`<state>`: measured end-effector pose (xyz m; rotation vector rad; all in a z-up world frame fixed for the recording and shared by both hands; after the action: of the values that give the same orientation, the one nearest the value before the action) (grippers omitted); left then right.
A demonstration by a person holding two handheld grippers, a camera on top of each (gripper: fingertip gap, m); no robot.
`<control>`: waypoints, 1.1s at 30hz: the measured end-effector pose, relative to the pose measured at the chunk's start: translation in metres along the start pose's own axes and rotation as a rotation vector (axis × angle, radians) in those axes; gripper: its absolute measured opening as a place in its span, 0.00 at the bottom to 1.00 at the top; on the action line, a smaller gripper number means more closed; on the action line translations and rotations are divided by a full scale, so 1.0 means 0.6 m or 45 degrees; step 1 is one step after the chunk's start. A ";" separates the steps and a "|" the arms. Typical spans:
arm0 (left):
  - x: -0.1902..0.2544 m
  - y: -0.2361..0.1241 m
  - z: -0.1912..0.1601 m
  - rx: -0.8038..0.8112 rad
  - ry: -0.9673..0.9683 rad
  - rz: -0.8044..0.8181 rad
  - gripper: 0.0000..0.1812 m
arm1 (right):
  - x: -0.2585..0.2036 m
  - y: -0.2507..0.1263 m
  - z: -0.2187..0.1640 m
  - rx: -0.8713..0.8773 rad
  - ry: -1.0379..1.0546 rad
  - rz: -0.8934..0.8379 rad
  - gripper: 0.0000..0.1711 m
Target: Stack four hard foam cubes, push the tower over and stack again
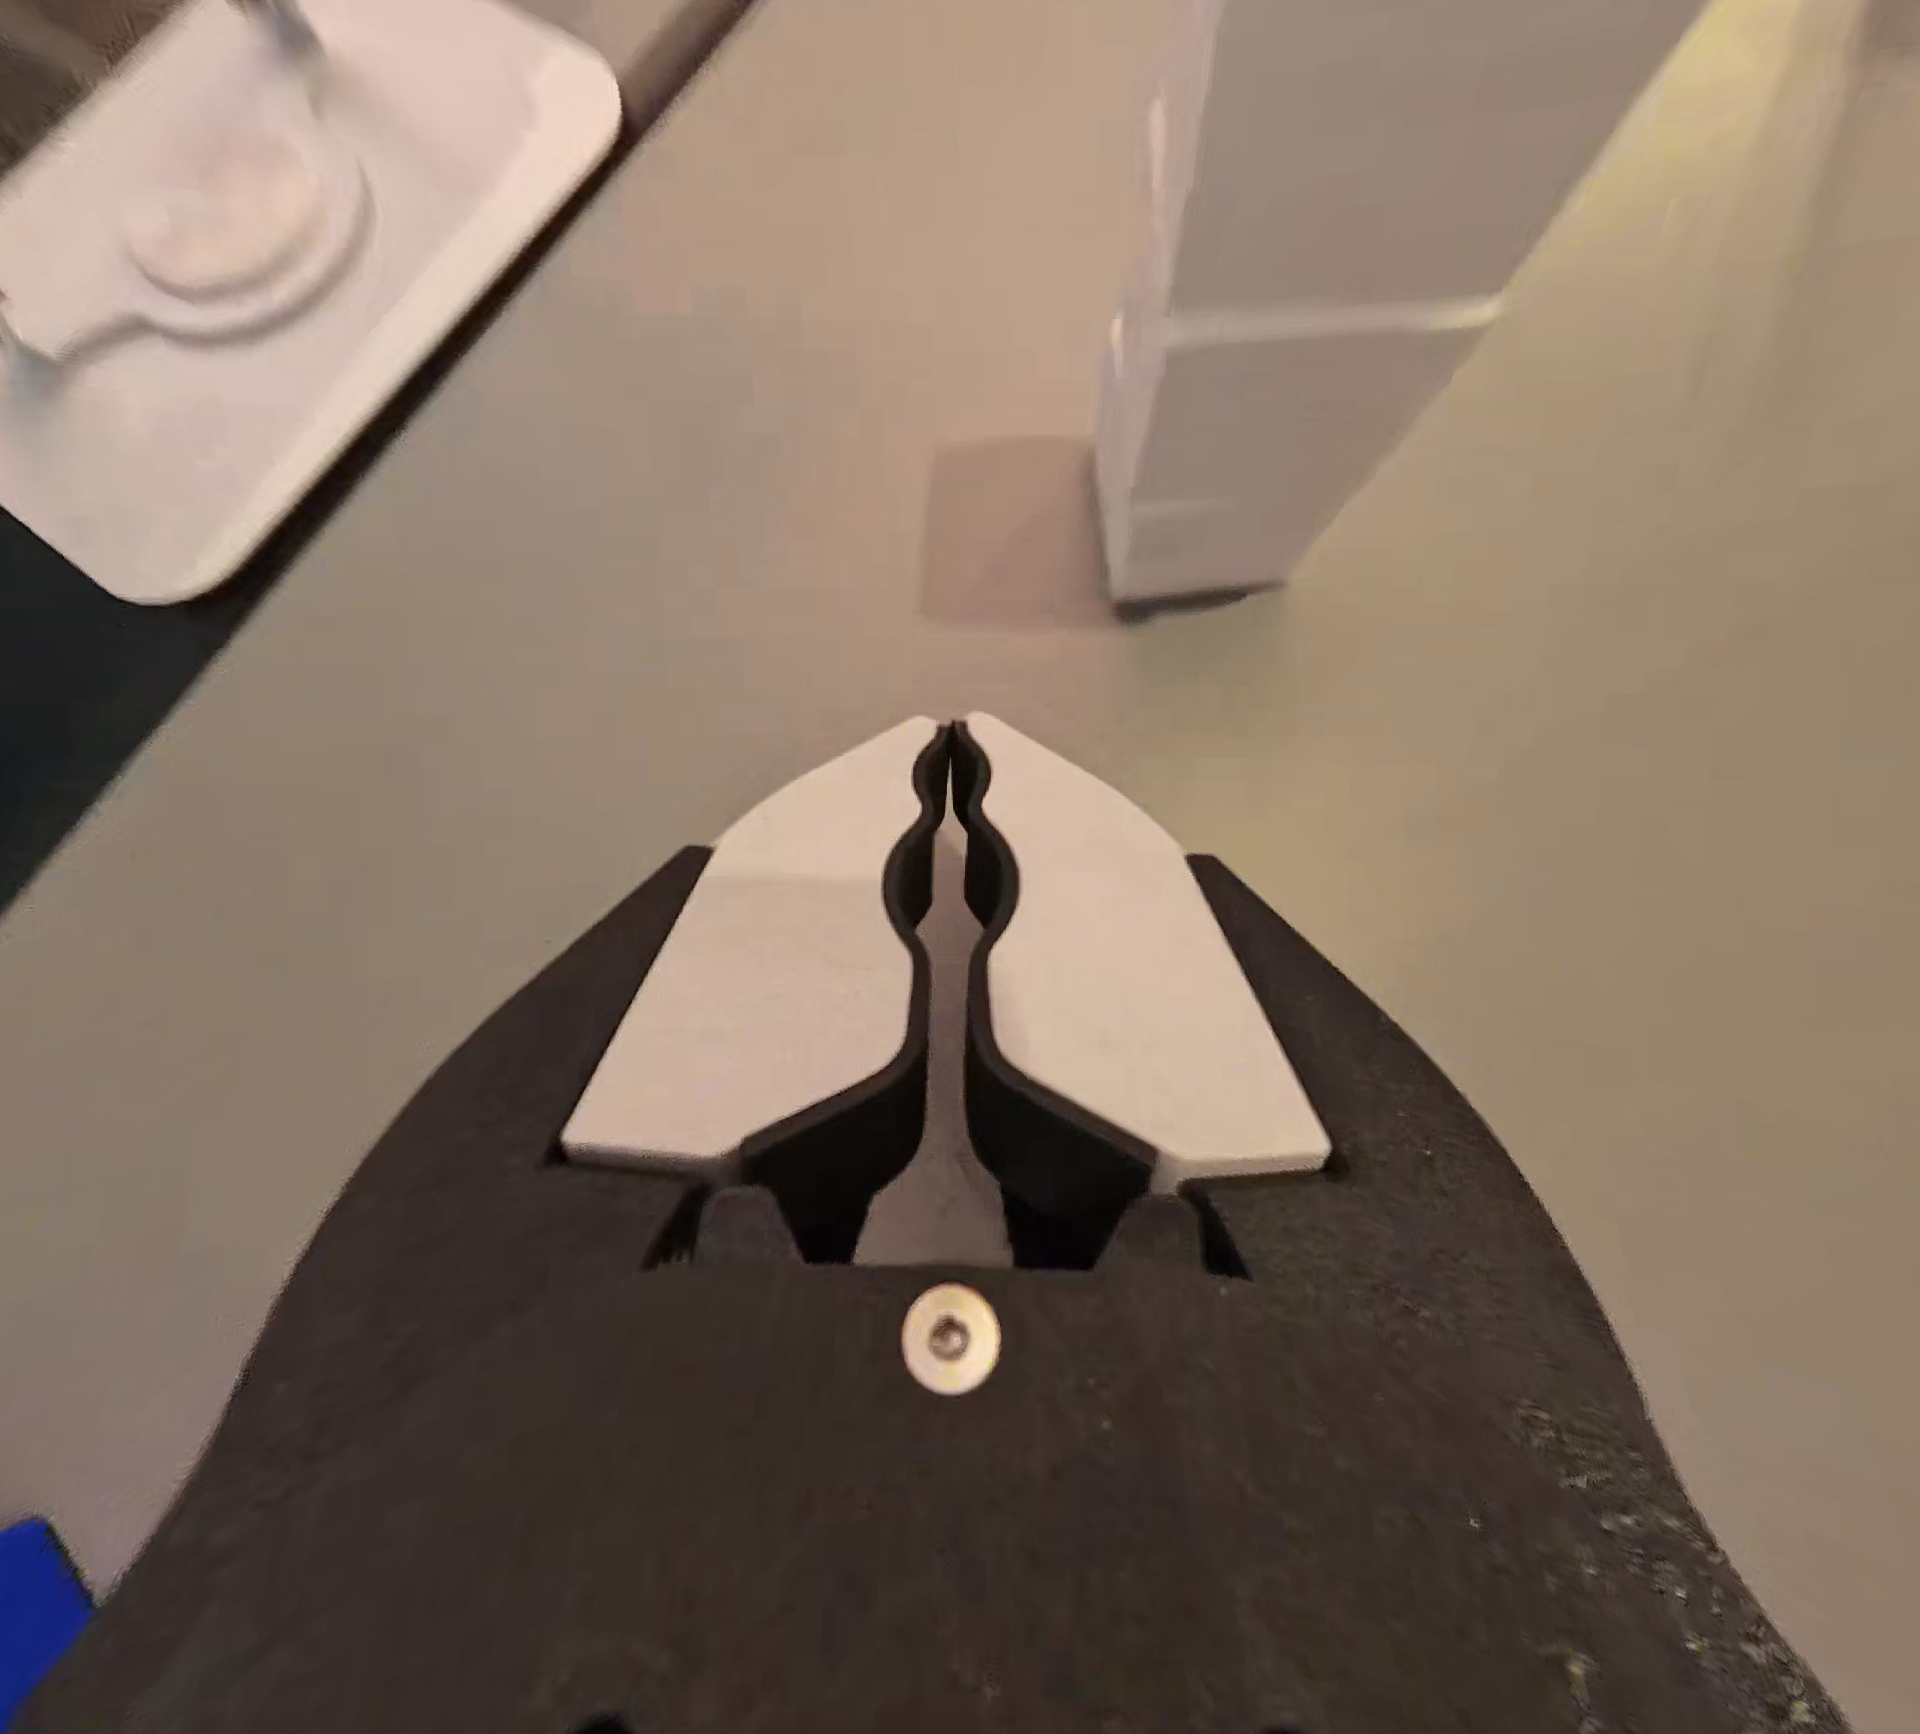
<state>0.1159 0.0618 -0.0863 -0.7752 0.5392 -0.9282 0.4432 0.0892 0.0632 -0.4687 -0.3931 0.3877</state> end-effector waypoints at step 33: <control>0.082 0.031 0.166 0.252 0.066 -0.122 0.38 | 0.073 -0.012 -0.129 -0.181 0.286 0.158 0.07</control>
<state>0.2201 0.0614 -0.0436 -0.6034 0.4505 -1.0752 0.5172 0.0750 0.0150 -0.6706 -0.1744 0.4237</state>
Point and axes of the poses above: each gripper's, where its closed fingertips meet, y out along the fingers, z out of its top, x = y × z across the jaws, the point moved 1 cm from there along -y, back along the fingers, and after that the axes turned 6 degrees about -x, right-handed, at the moved point
